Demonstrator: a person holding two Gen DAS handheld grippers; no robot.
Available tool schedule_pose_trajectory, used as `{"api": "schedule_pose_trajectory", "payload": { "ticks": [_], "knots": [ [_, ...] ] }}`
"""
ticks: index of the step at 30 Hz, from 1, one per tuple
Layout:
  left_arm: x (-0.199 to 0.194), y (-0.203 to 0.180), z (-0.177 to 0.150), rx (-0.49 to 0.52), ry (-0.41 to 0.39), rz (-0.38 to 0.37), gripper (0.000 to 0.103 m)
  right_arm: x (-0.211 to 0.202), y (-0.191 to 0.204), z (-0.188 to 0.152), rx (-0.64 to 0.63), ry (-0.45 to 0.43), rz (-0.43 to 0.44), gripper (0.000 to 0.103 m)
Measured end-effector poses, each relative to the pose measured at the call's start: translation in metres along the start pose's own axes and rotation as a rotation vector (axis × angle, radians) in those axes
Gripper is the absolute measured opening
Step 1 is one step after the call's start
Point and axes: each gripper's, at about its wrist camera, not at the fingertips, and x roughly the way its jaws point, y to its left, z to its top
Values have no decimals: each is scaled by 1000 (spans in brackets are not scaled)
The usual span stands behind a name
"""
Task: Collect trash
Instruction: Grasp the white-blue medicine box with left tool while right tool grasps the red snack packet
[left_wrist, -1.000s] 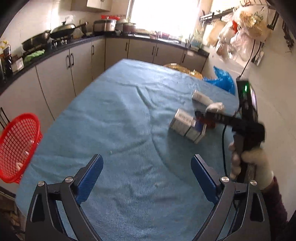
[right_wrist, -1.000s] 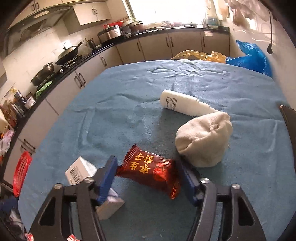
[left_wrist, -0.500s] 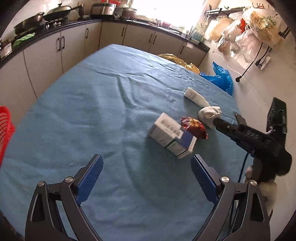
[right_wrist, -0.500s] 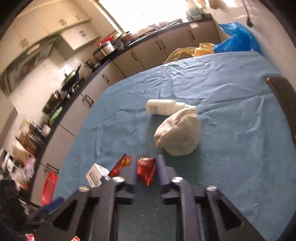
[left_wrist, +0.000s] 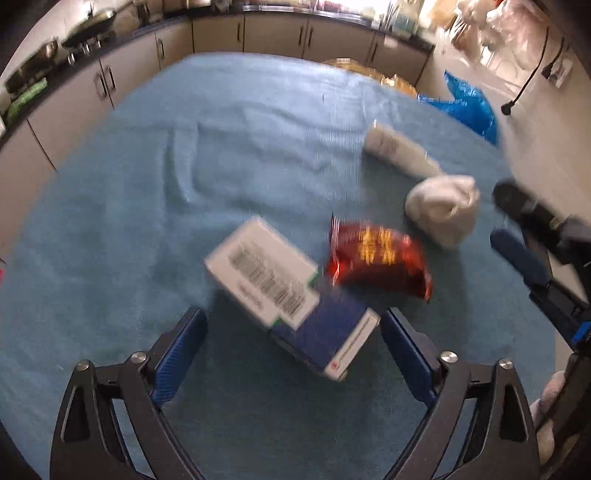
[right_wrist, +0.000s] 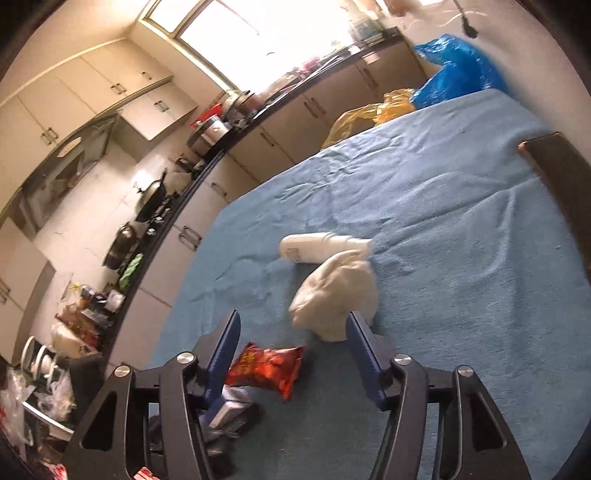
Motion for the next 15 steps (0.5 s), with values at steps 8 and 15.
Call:
{"api": "schedule_pose_trajectory", "payload": {
  "ticks": [8, 15],
  "knots": [
    [-50, 36, -21, 3, -76, -66, 37, 27, 46, -27, -197, 90, 59, 74],
    [-92, 74, -57, -9, -122, -90, 37, 55, 62, -47, -366, 112, -115, 80]
  ]
}}
